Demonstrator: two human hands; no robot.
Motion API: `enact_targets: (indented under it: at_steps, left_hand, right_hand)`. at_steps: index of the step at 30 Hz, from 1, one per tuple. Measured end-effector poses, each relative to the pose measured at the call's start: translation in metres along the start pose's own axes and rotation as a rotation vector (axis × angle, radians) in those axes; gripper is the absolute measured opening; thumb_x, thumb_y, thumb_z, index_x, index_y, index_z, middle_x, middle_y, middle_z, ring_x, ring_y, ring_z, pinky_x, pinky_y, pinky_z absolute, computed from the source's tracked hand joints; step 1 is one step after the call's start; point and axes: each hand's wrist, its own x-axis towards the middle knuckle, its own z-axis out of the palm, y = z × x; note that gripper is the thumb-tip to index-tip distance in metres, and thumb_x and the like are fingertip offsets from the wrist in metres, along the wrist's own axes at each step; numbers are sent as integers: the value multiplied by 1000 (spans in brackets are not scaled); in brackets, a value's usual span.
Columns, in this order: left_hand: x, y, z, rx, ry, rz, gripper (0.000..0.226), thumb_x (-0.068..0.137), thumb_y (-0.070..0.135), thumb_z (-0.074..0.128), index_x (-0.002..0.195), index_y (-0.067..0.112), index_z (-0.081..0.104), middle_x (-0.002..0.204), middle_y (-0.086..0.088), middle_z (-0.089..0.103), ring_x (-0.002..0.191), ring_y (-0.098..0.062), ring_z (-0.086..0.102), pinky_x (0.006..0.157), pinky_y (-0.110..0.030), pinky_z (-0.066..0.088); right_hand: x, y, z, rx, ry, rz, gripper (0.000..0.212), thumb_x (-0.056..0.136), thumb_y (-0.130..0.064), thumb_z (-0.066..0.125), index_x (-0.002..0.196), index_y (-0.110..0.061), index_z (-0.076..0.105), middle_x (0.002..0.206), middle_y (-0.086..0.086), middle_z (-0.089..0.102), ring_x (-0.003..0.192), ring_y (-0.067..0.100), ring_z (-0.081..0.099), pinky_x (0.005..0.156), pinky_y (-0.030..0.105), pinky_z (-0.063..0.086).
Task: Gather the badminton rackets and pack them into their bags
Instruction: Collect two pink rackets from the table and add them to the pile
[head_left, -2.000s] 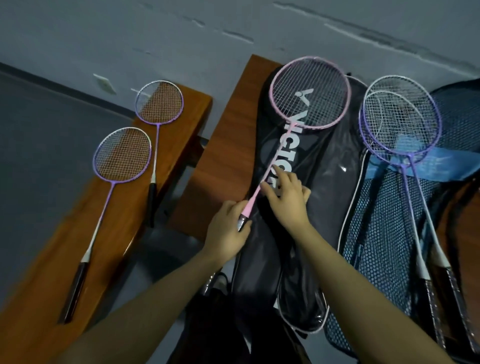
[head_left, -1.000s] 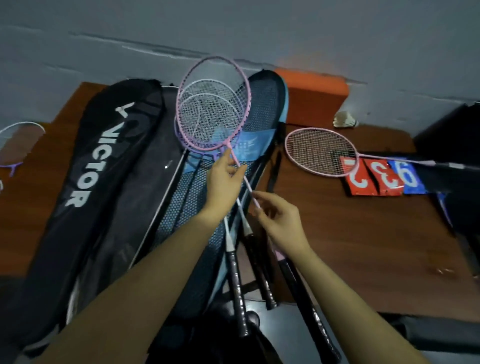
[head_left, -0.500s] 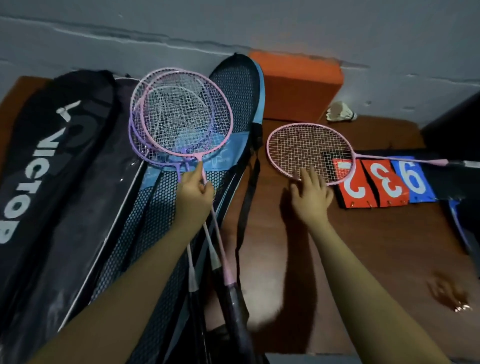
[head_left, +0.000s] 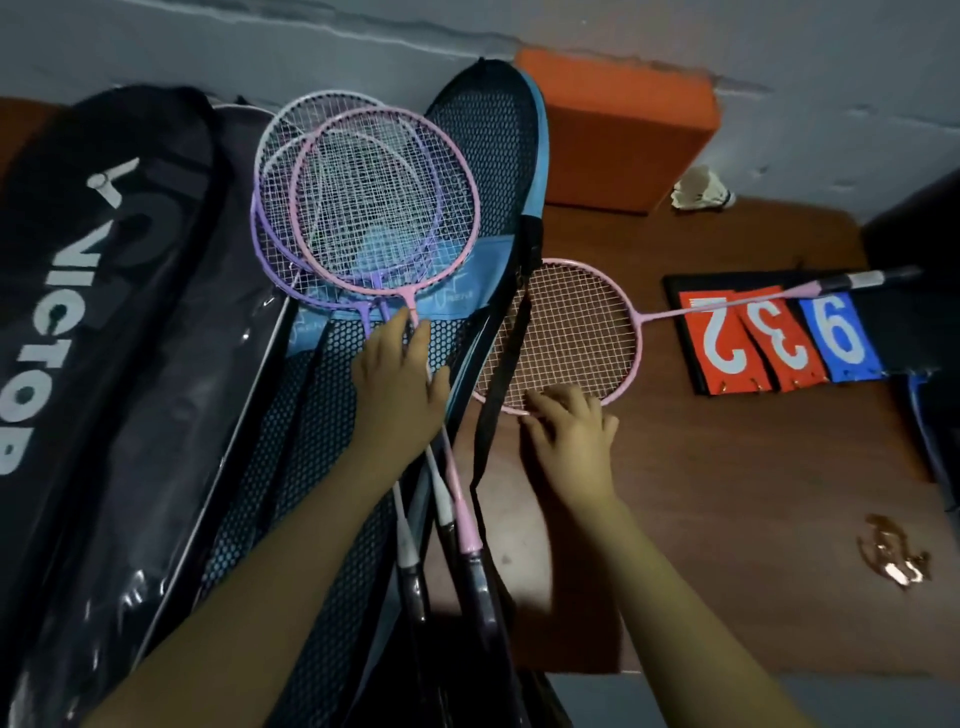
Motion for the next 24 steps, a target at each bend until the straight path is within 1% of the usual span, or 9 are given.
enact_targets:
  at_steps: [4,8,10,13,15,18,20,22,24]
  left_hand:
    - [-16,16,0,-28,8,106,47,86,28,52,129,8,48,138,-17,42,128,-34,36,102,-51,29]
    - [-25,48,15,-74,-11,258,46,85,33,44,124,11,53,132,-13,50,122,-28,41,99,-43,32]
    - [-24,69,25,-87,-61,296,44,85,33,43,121,12,56,128,-13,53,119,-28,45,97,-40,28]
    - [-18,98,46,6,-195,333,46,82,36,41,118,14,59,125,-13,55,114,-32,51,94,-42,34]
    - [-13,114,60,45,-294,316,46,85,35,45,127,17,52,138,-13,44,124,-34,41,100,-48,30]
    - [-14,129,80,109,-417,247,53,89,38,48,139,24,35,152,-9,18,137,-33,15,109,-50,14]
    - [-16,133,85,124,-415,216,54,89,43,48,139,25,36,153,-7,16,139,-33,9,111,-54,11]
    - [-19,133,85,102,-408,191,51,90,45,46,136,26,39,152,-5,18,140,-30,7,111,-56,11]
    - [-23,132,85,114,-411,179,51,90,49,43,136,27,39,153,-2,17,142,-27,5,111,-54,8]
  right_hand:
    - [-1,-2,-9,51,5,9,31,88,-25,61,119,-22,62,117,4,56,107,26,47,79,32,20]
    - [10,27,-35,61,75,56,32,89,-25,59,121,-21,60,121,5,56,111,27,46,84,34,23]
    - [24,49,-47,34,89,94,34,90,-26,58,124,-21,58,127,5,54,117,28,46,89,37,26]
    - [51,84,-62,17,57,171,45,90,-29,53,133,-22,47,143,3,43,130,27,37,102,45,25]
    - [67,102,-69,19,30,215,49,91,-30,50,138,-22,40,150,4,33,137,26,29,107,48,21]
    - [82,123,-70,-32,-89,191,55,95,-33,46,145,-26,26,157,1,16,143,27,11,112,48,7]
    - [88,134,-67,-120,-161,123,54,97,-36,41,147,-29,21,157,-1,12,144,28,5,113,50,-1]
    - [90,142,-67,-194,-161,50,51,97,-35,40,146,-26,26,155,2,20,144,28,8,112,51,-6]
    - [86,147,-70,-223,-74,-23,43,95,-30,45,137,-18,42,144,9,40,139,29,21,112,50,-5]
